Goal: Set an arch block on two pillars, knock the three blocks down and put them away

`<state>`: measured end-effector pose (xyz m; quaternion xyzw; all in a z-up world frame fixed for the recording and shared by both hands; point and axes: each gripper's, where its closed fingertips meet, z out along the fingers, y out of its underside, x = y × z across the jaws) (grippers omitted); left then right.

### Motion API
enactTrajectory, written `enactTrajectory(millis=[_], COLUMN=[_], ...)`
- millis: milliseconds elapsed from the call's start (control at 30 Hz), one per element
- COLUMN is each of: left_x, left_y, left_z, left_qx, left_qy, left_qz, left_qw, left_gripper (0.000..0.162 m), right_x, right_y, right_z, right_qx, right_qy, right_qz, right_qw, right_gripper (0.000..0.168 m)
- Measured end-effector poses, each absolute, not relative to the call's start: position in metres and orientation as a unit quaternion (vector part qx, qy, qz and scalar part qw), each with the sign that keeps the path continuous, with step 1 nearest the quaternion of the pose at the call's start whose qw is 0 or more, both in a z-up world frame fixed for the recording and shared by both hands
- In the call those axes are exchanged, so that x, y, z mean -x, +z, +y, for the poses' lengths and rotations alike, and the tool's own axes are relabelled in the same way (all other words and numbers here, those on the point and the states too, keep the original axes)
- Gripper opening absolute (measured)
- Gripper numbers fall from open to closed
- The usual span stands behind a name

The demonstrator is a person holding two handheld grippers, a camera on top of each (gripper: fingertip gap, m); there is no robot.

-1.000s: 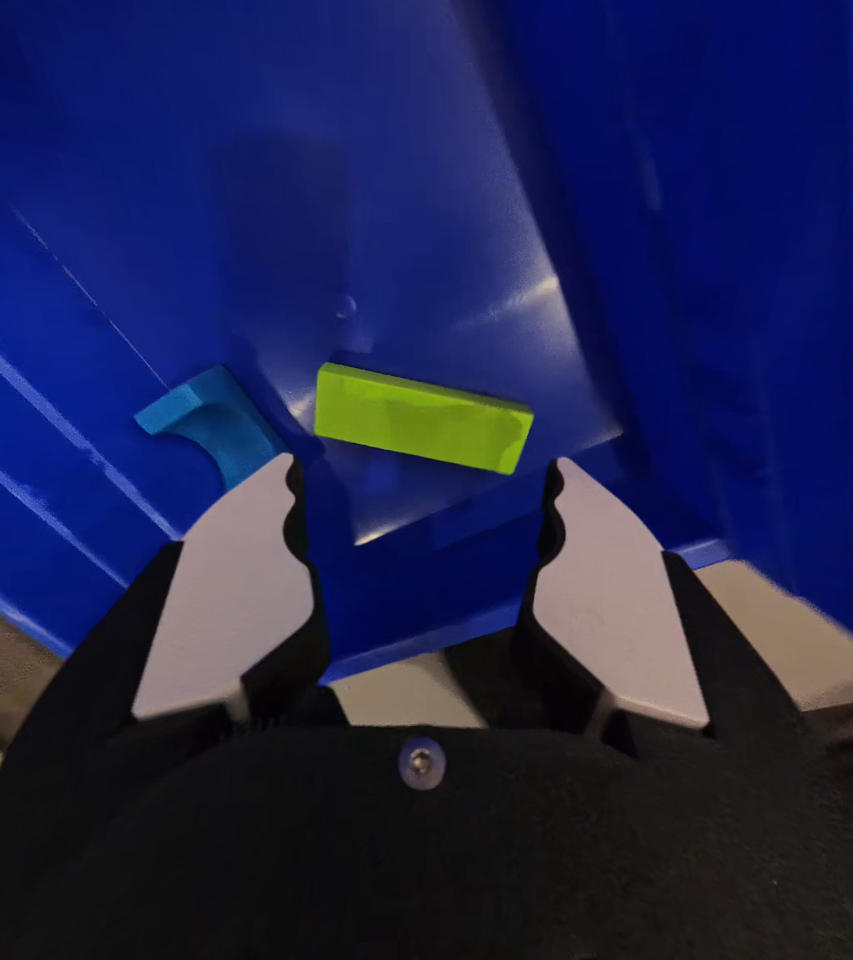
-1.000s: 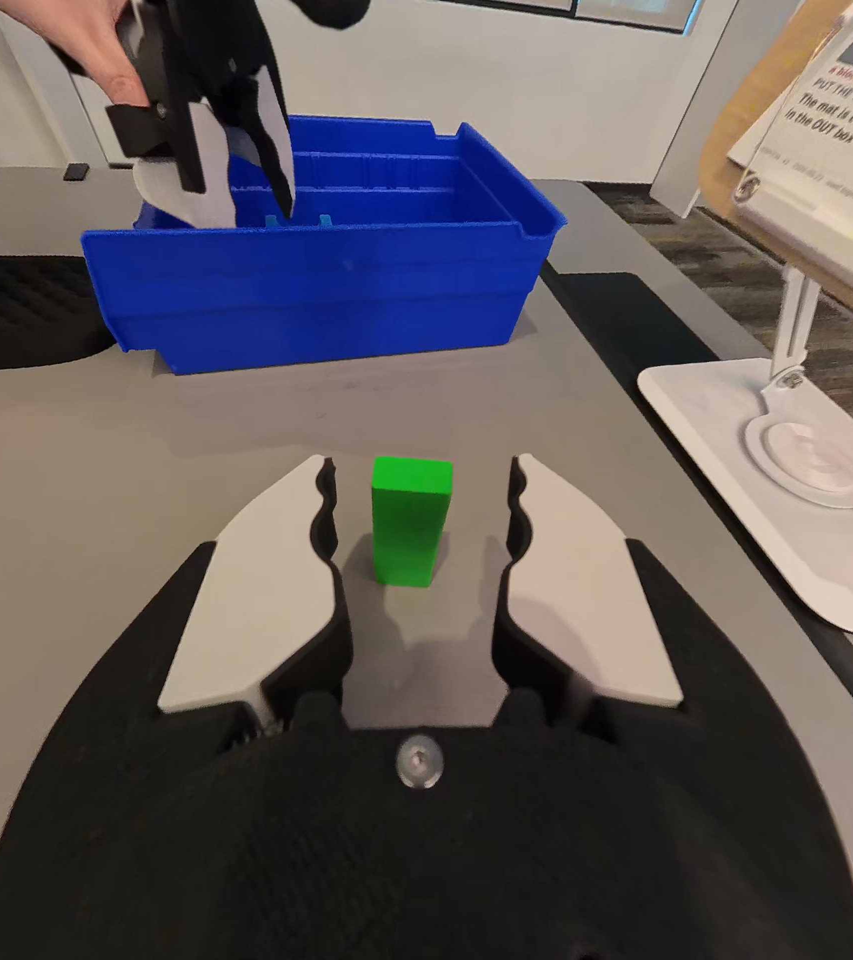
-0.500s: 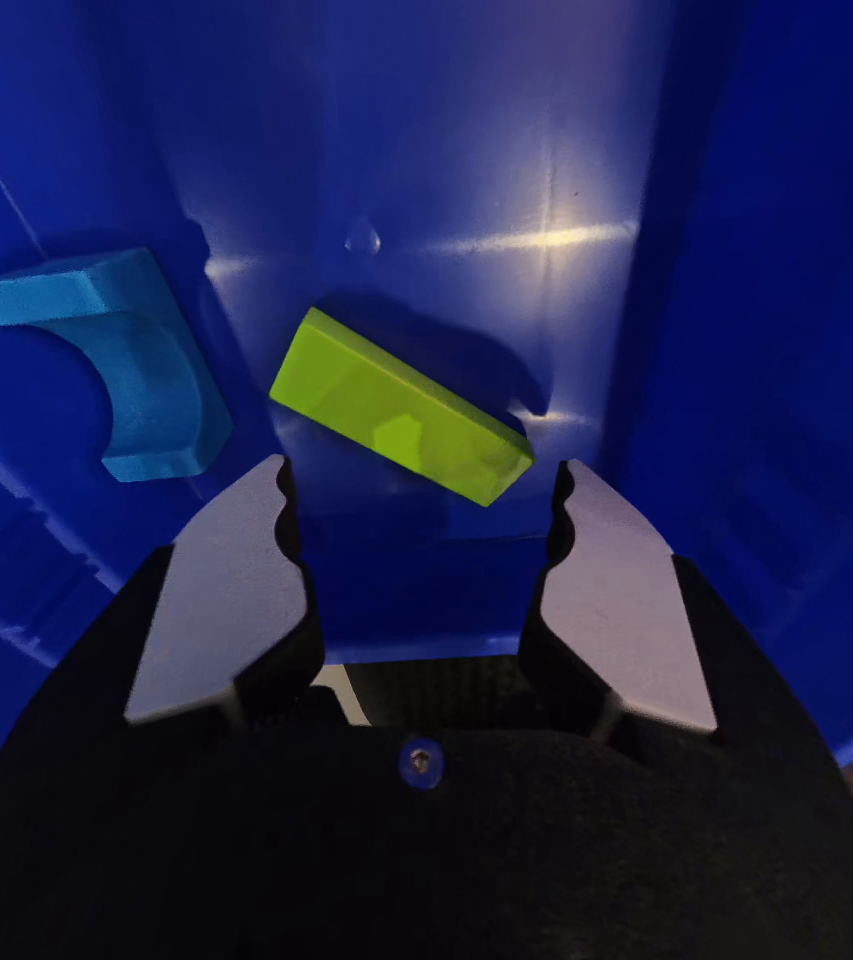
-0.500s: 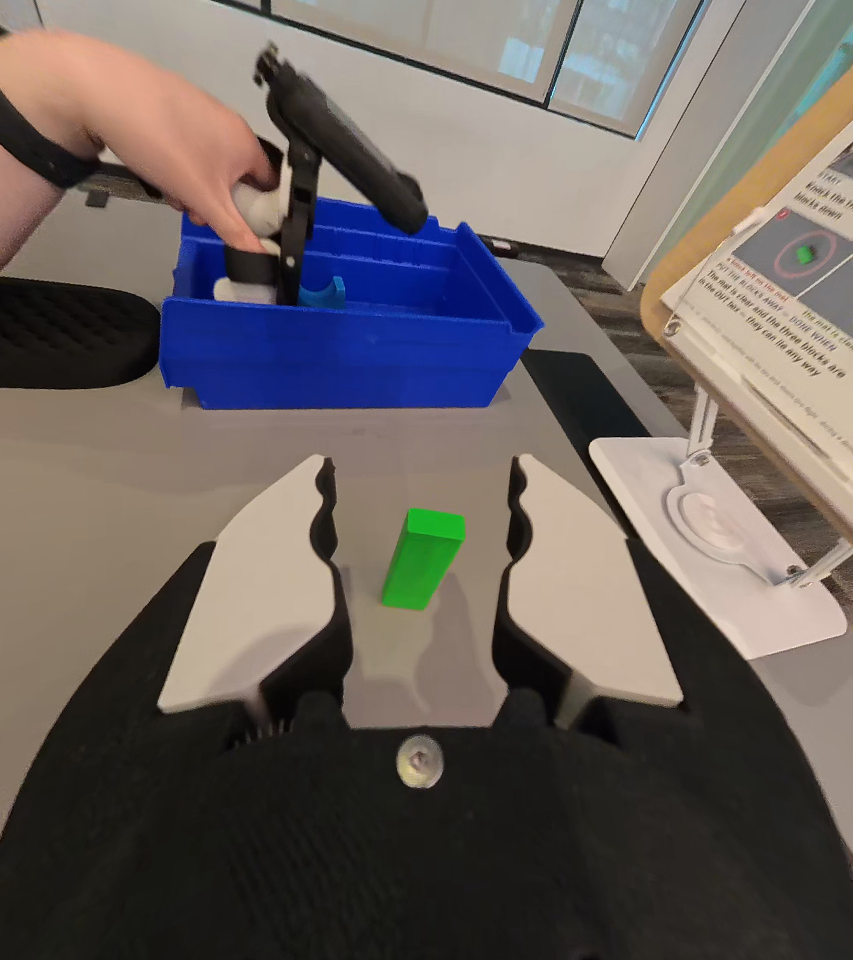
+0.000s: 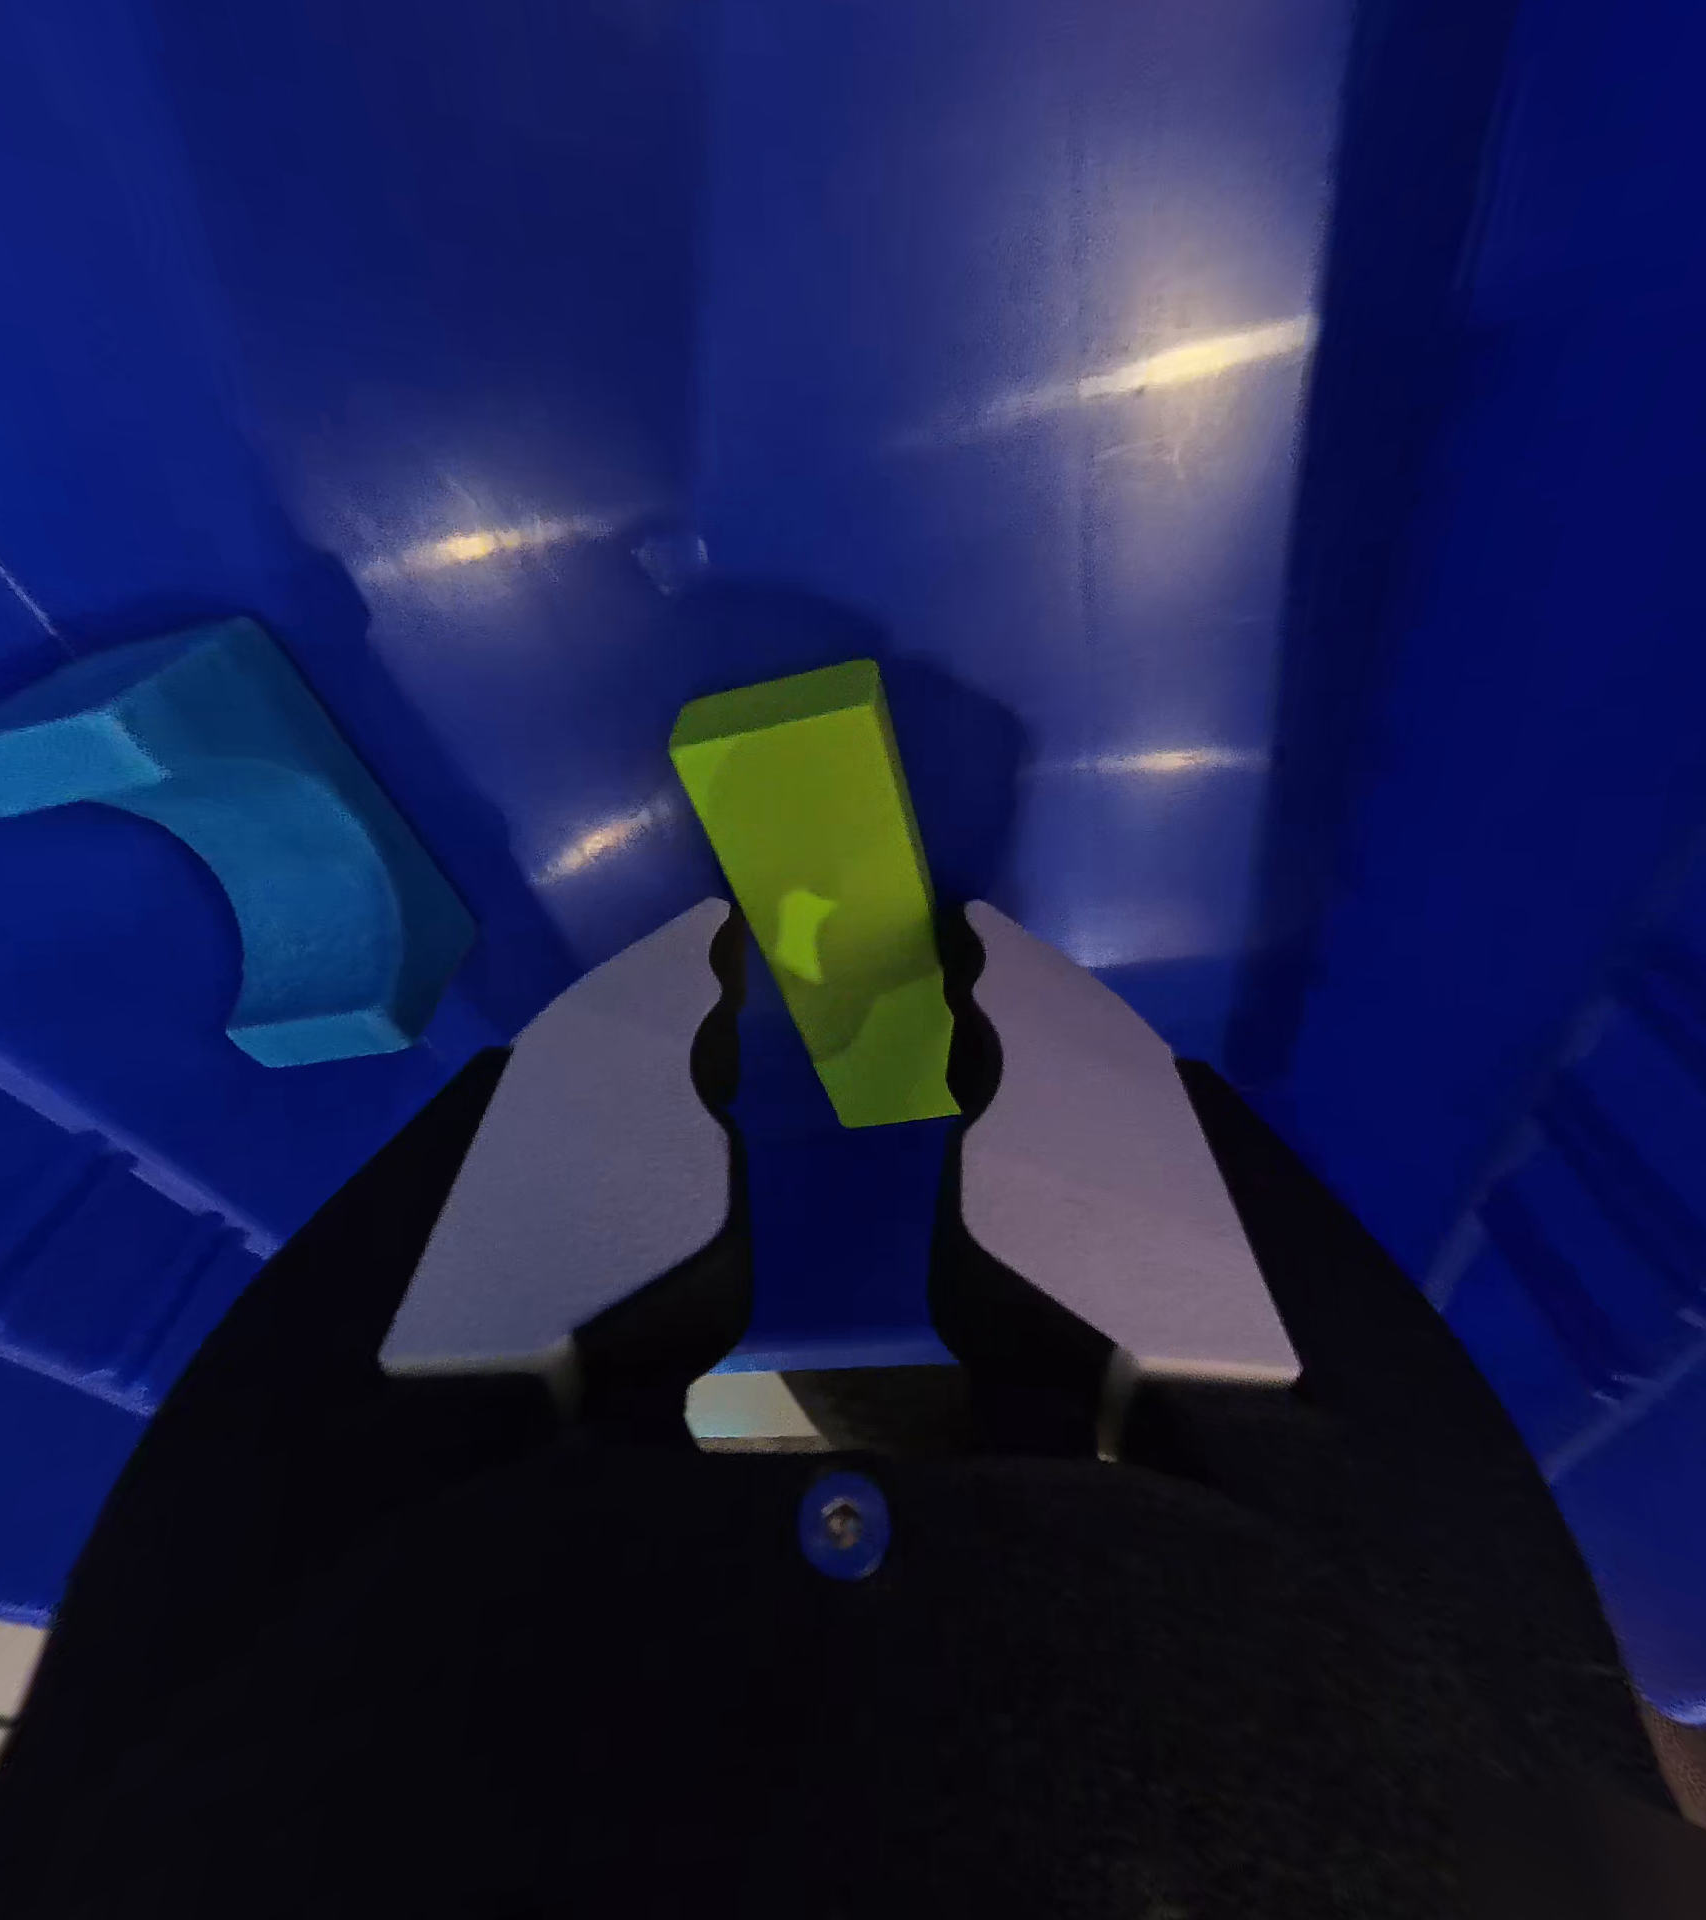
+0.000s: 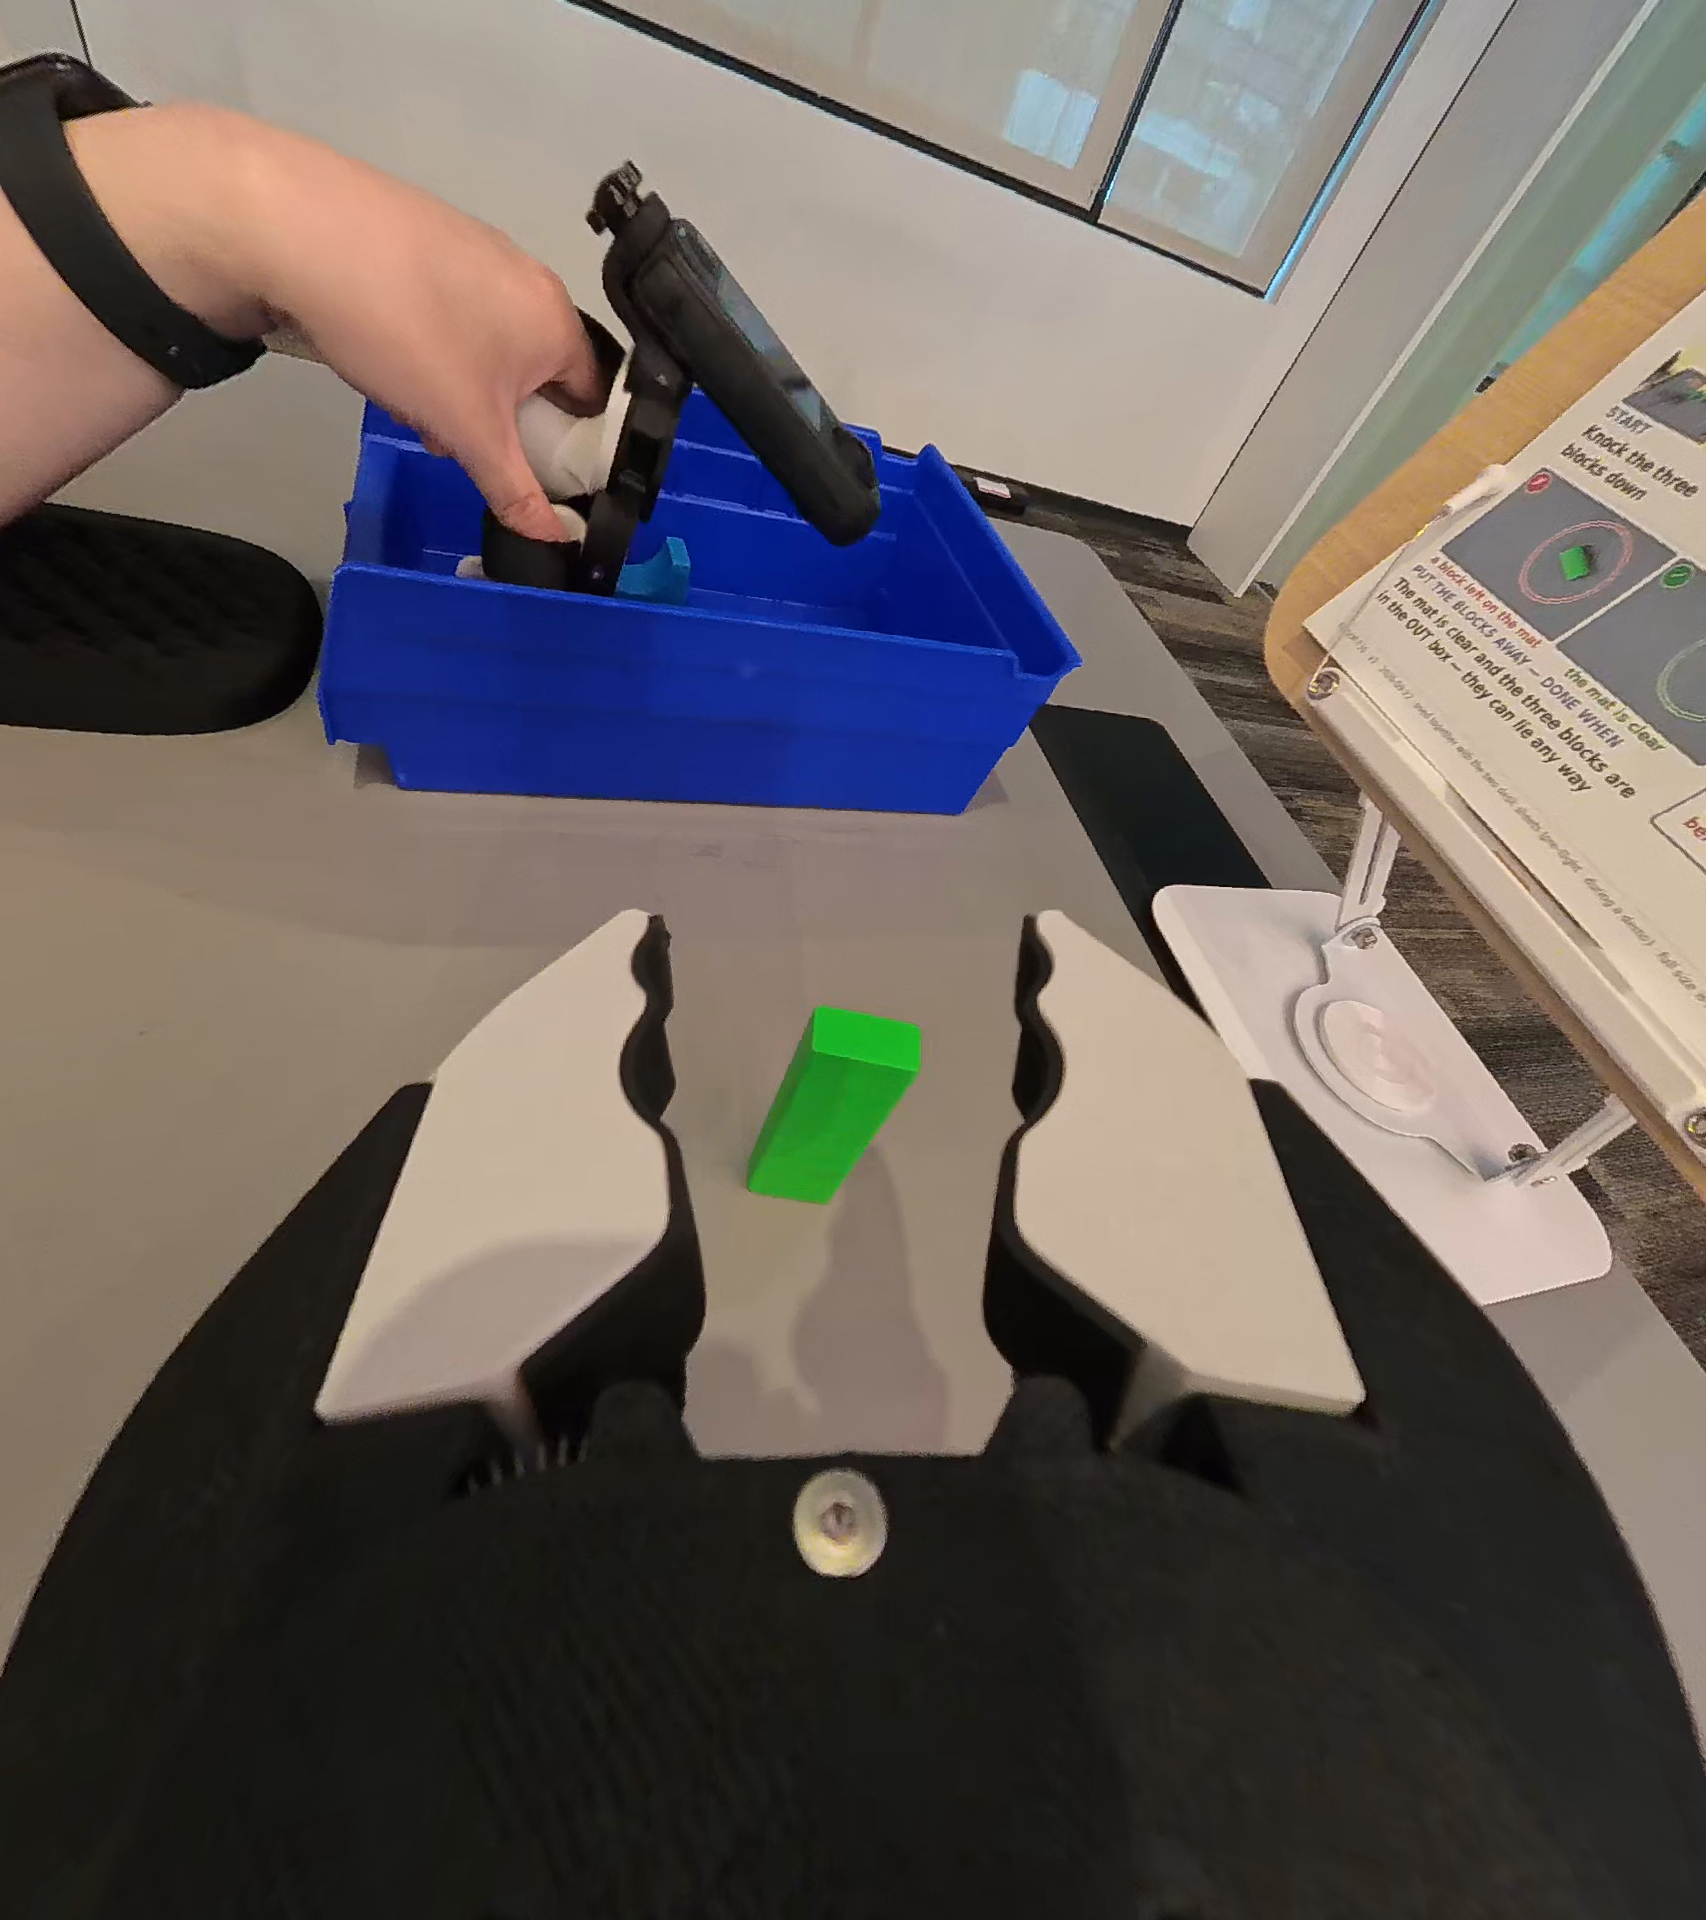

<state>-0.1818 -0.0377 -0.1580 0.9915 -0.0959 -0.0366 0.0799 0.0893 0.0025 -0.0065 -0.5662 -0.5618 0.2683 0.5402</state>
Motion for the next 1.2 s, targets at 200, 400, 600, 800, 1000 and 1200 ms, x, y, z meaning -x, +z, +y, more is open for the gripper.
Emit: enactTrajectory(millis=[200,400,600,800,1000,1200], left_x=[0.186,0.151,0.032,-0.049,-0.068,-0.055], left_y=[-0.142,-0.060,0.034,0.041,0.026,0.042], left_z=[-0.029,-0.015,-0.056,-0.099,-0.107,-0.099], left_qx=[-0.985,-0.963,-0.804,-0.712,-0.699,-0.688], left_qy=[-0.060,0.068,0.224,0.284,0.291,0.287], left_qz=[-0.155,-0.211,-0.445,-0.557,-0.583,-0.574], left_qw=[0.040,-0.152,-0.324,-0.319,-0.295,-0.338], left_gripper=[0.036,0.036,0.036,0.036,0.034,0.041], right_x=[-0.099,-0.107,-0.075,-0.057,-0.054,-0.082], right_y=[0.008,0.045,0.074,0.068,0.056,0.035], right_z=[0.010,0.008,-0.061,-0.086,-0.102,-0.073], right_qx=[0.564,0.530,0.475,0.493,0.497,0.554], right_qy=[0.259,0.249,0.430,0.499,0.535,0.387], right_qz=[-0.539,-0.496,-0.513,-0.512,-0.536,-0.590], right_qw=[0.570,0.641,0.572,0.497,0.423,0.443], right_gripper=[0.065,0.064,0.063,0.062,0.032,0.032])
